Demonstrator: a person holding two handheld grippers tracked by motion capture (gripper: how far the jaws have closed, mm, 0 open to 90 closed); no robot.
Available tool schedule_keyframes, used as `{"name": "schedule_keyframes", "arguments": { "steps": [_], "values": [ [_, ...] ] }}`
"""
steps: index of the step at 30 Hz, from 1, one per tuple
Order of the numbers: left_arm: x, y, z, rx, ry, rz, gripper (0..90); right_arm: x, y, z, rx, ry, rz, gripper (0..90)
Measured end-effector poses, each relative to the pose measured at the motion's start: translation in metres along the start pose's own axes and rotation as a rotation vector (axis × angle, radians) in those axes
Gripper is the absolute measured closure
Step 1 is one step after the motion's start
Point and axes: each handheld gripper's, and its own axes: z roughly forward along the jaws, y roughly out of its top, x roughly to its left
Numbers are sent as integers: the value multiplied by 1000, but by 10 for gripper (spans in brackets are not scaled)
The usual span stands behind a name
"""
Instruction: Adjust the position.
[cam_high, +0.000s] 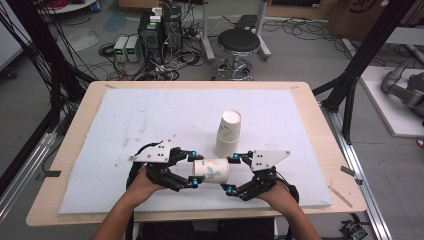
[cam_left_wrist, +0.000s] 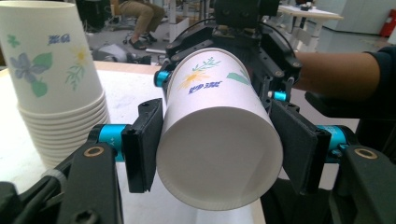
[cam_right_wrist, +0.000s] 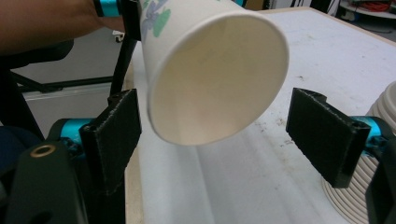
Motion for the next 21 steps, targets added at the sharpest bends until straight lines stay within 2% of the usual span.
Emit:
{"name": "schedule_keyframes", "arguments": {
  "steps": [8, 16, 21],
  "values": [
    [-1, 0, 3, -9, -28, 4, 374, 0, 1, 5, -22, 34, -2, 184],
    [0, -3, 3, -32, -38, 0, 374, -3, -2, 7, -59, 93, 5, 258],
    [2, -6, 2, -62, -54, -14, 374, -3, -2, 4, -95, 96, -4, 305]
  ]
}}
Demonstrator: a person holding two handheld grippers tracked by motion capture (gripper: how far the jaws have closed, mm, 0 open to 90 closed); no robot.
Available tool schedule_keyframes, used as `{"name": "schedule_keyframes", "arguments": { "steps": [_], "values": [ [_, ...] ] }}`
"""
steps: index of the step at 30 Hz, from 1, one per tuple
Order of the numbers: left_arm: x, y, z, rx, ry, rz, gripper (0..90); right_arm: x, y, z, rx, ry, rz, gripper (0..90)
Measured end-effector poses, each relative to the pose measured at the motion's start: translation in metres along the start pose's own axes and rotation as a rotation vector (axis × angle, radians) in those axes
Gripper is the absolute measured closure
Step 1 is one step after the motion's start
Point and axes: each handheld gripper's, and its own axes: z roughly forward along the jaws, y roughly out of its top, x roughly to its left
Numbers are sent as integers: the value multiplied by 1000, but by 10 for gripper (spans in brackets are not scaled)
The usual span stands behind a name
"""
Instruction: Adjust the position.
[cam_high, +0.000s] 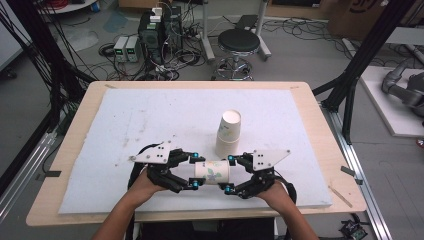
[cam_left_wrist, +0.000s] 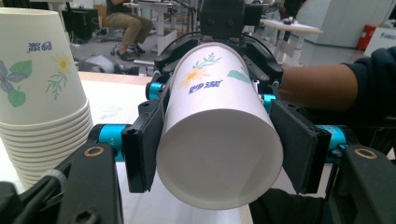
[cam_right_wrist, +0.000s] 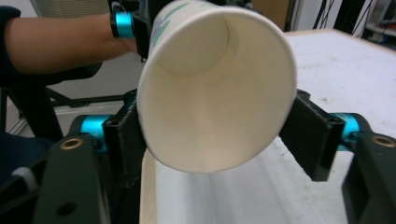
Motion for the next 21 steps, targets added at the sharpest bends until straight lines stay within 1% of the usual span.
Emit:
{"name": "schedule_keyframes", "arguments": {
  "steps": [3, 5, 10, 11, 13, 15, 16, 18, 21],
  "values": [
    [1, -1, -1, -3, -7, -1, 374, 1, 1, -1, -9, -3, -6, 332],
    [1, -1, -1, -5, -10, -3, 374, 0, 1, -2, -15, 7, 1, 343],
    [1, -2, -1, -6, -15, -10, 373, 0, 3, -3, -8, 18, 7, 355],
    [0, -2, -1, 6, -13, -5, 372, 0, 3, -3, 0, 20, 10, 359],
    [-1, -2, 1, 19, -5, -11, 353, 0, 4, -4, 7, 23, 10, 363],
    [-2, 0, 3, 53, 31, -18, 243, 0, 5, -3, 14, 34, 8, 364],
    [-3, 1, 4, 76, 48, -18, 195, 1, 5, -3, 21, 30, 8, 365],
    [-4, 4, 5, 105, 65, -11, 156, 1, 7, -3, 49, 23, 3, 366],
    [-5, 8, 5, 160, 84, 8, 153, 1, 11, -2, 132, -11, -12, 366]
  ]
}}
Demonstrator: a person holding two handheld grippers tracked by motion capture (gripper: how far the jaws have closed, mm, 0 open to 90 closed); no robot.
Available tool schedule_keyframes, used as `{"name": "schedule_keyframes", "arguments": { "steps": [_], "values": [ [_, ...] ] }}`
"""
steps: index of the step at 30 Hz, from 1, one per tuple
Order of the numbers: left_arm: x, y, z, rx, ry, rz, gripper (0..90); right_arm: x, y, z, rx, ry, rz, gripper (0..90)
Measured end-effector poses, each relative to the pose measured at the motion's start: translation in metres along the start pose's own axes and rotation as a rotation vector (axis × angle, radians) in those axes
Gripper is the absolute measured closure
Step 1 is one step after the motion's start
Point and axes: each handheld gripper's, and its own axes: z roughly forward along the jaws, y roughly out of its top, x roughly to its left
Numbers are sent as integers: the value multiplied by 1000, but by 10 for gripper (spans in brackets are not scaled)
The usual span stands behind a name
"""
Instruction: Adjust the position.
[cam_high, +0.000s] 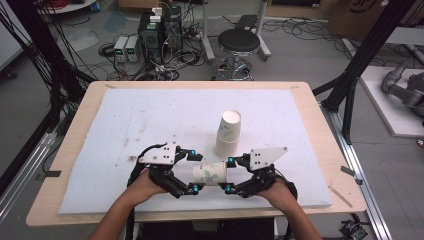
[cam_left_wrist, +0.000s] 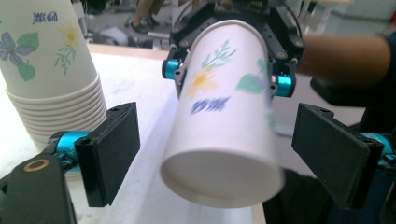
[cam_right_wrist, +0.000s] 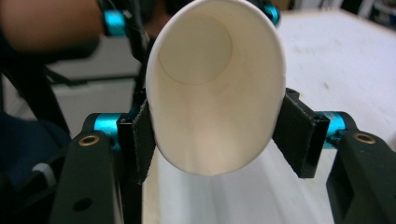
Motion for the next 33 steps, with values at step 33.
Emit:
{"name": "schedule_keyframes", "arguments": {
  "steps": [33],
  "values": [
    [7, 16, 14, 361, 43, 65, 210, -5, 73, 31, 515, -29, -136, 350]
  ]
}}
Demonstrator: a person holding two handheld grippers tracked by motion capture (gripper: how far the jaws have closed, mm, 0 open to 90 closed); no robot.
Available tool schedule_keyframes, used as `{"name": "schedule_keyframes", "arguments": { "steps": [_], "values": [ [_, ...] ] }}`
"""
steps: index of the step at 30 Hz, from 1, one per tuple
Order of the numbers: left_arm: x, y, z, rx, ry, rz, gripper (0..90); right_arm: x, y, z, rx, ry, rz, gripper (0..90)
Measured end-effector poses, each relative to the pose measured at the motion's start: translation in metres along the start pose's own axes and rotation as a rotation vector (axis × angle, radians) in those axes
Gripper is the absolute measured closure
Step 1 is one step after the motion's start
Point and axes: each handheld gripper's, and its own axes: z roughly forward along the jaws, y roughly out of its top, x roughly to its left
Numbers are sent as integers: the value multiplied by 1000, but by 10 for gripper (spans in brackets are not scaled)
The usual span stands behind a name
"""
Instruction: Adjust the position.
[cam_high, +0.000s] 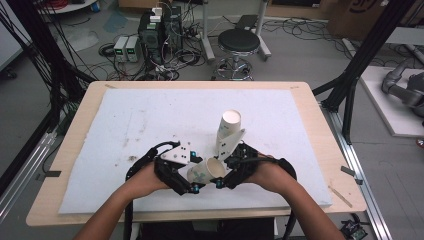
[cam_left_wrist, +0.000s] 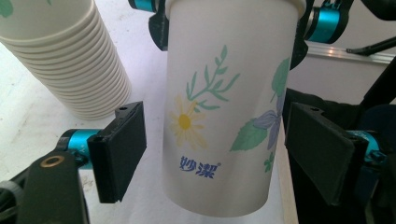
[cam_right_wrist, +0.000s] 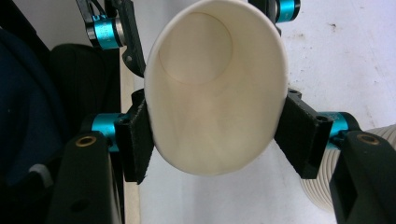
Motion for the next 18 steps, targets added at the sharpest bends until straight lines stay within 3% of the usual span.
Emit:
{"name": "schedule_keyframes", "arguments": {
  "steps": [9, 14, 18],
  "values": [
    [0, -1, 4, 32, -30, 1, 263, 4, 11, 4, 85, 6, -40, 350],
    [-1, -1, 7, 42, -65, 27, 371, 8, 15, 8, 119, 1, -59, 351],
    [-2, -2, 10, 65, -83, 45, 375, 12, 17, 9, 128, 7, -74, 353]
  ]
}}
